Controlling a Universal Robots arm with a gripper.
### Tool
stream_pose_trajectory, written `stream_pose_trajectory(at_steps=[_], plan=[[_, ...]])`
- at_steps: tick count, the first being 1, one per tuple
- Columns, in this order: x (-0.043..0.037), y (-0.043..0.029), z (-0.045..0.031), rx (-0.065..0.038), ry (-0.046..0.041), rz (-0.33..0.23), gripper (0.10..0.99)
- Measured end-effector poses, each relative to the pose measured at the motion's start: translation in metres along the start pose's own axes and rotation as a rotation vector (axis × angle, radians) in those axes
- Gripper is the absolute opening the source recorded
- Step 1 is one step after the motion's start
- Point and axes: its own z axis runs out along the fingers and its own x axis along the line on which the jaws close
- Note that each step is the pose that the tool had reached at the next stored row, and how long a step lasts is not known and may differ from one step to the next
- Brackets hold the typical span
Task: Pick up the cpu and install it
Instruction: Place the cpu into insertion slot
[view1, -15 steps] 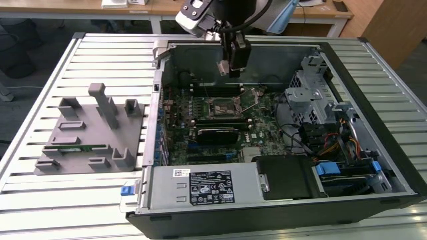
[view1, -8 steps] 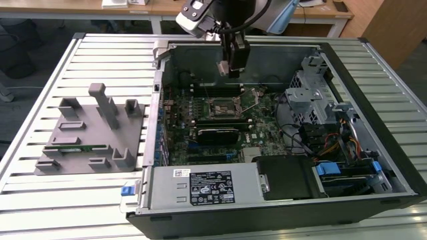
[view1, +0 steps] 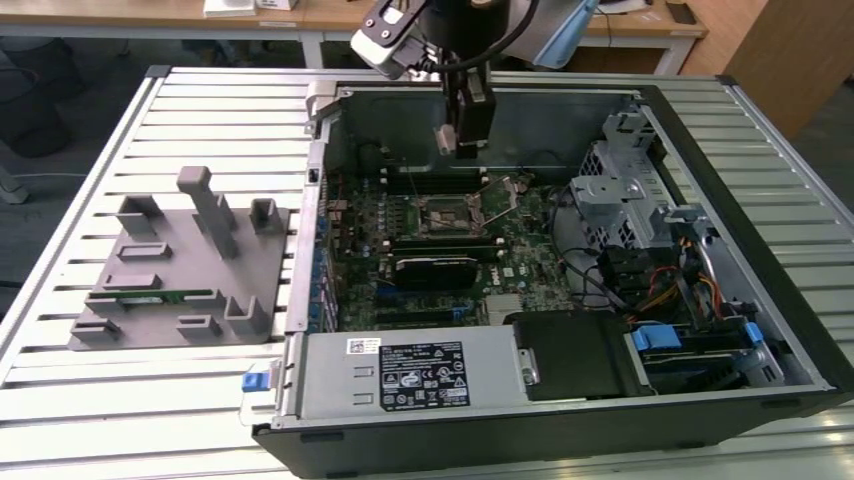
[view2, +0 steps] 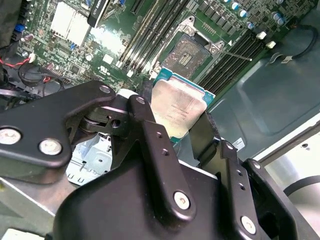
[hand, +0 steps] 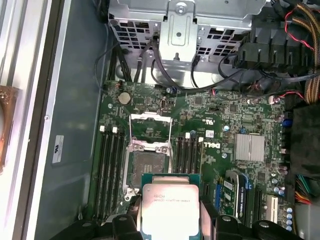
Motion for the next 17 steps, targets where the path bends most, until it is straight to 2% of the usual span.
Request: stream_pose_trajectory(at_steps=[9, 17], plan=[[-0.0001, -0.0007, 0.0073, 0.000, 0.0000, 0.000, 0.541], [0.0019, -0.0009, 0.0105, 0.000, -0.0011, 0.001, 0.541]])
